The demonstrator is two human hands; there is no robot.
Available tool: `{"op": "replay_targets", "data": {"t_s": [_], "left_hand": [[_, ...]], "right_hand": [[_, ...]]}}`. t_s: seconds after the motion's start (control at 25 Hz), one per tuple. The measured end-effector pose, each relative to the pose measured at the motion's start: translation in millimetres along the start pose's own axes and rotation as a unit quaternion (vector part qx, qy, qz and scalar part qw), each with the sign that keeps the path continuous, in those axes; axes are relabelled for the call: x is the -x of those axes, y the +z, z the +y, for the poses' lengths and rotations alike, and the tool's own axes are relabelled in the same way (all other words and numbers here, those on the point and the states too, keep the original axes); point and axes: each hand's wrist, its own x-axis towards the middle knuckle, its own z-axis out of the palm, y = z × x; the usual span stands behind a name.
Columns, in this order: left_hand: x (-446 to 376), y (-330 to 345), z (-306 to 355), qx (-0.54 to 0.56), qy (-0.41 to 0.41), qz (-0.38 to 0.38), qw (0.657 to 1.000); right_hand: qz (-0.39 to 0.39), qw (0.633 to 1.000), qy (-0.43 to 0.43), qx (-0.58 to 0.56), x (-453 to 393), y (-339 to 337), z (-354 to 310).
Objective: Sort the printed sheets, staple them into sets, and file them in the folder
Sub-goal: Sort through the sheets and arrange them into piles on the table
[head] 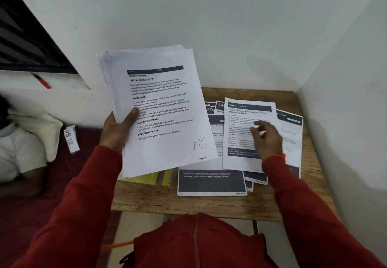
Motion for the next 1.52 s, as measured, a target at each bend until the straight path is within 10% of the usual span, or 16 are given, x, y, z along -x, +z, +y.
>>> {"op": "replay_targets", "data": {"t_s": [0.12, 0.36, 0.64, 0.88, 1.16, 1.52], "left_hand": [[-4.6, -1.2, -5.0, -0.01, -0.002, -0.002, 1.0], [-9.3, -12.9, -11.5, -0.01, -0.013, 0.031, 0.999], [-3.0, -12.9, -12.6, -0.004, -0.023, 0.036, 0.999], [-6.3, -22.2, 0.2, 0.006, -0.005, 0.054, 0.999], [-11.3, -24.6, -4.9, -0.004, -0.005, 0.053, 0.999], [-9.1, -26.3, -8.5, 0.007, -0.019, 0.05, 0.999]], "right_hand": [[-0.156, 0.982, -0.098, -0.027, 39.3, 26.3, -36.0], [-0.311, 0.857, -0.279, 0.301, 115.1, 68.5, -10.7], [-0.226, 0.898, -0.269, 0.264, 129.1, 75.4, -6.5], [-0.18, 0.959, -0.221, -0.01, 121.6, 72.1, -34.2], [-0.209, 0.887, -0.322, 0.257, 136.5, 86.9, -12.1], [-0.101, 0.929, -0.322, 0.151, 117.0, 88.3, -30.7]]}}
